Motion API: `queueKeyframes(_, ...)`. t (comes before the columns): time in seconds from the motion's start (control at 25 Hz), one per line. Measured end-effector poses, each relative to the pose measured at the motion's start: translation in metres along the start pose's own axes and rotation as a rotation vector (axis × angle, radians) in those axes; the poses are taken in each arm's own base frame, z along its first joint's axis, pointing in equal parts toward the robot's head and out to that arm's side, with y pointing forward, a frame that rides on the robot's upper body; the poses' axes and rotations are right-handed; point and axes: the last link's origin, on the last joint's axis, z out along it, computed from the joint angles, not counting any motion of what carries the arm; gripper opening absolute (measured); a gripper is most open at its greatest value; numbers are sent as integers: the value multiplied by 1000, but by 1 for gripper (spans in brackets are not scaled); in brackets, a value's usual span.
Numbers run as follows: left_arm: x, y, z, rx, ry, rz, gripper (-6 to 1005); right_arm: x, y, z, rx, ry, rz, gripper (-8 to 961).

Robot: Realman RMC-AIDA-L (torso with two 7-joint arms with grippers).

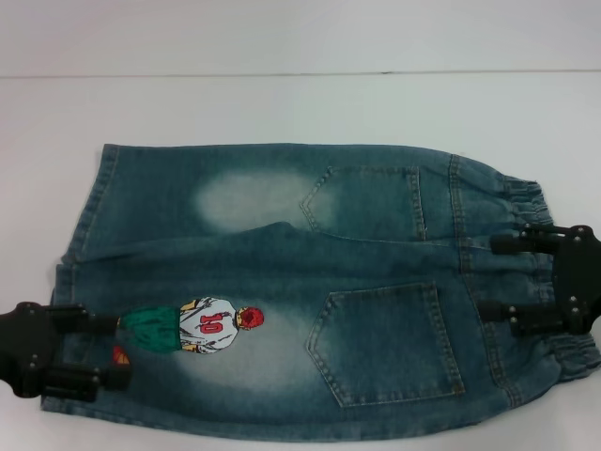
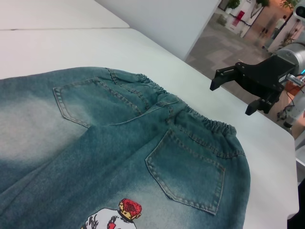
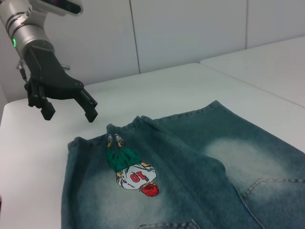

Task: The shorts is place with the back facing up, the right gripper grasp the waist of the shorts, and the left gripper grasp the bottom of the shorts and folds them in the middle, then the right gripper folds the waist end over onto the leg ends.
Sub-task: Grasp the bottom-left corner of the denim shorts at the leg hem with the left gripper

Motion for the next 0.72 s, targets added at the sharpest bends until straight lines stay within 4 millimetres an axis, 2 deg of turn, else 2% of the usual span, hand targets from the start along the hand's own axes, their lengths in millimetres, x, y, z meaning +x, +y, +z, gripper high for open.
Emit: queueKeyframes(0.72,0,0,0,3,-3,-11,936,0,0,1,-1,-1,-1,930)
